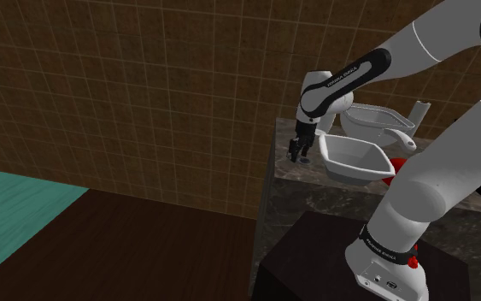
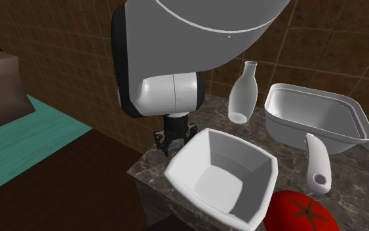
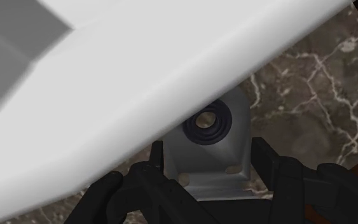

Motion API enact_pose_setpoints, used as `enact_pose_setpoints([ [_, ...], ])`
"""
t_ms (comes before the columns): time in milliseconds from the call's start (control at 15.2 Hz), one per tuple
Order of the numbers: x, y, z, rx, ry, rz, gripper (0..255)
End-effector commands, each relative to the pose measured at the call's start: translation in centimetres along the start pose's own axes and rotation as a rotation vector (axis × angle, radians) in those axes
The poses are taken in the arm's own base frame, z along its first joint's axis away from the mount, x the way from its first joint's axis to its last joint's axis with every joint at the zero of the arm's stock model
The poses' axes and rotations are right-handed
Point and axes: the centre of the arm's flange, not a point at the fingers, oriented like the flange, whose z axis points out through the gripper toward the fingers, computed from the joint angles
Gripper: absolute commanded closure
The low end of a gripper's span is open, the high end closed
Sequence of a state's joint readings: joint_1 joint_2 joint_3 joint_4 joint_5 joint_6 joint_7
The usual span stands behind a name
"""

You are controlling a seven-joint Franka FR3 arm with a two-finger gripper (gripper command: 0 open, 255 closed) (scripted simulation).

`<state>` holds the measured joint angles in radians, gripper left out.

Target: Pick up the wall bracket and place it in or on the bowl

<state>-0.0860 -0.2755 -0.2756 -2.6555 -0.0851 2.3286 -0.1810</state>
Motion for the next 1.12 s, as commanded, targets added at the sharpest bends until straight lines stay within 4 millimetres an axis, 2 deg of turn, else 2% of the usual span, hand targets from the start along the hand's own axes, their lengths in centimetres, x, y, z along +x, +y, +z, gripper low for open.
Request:
enact_pose_setpoints([
  [0, 0.0, 0.0, 0.0, 0.0, -0.001, 0.0, 255],
  [198, 0.0, 0.0, 0.0, 0.0, -0.001, 0.0, 255],
  [1056, -0.4, -0.2, -6.8, 0.0, -0.001, 0.0, 255],
])
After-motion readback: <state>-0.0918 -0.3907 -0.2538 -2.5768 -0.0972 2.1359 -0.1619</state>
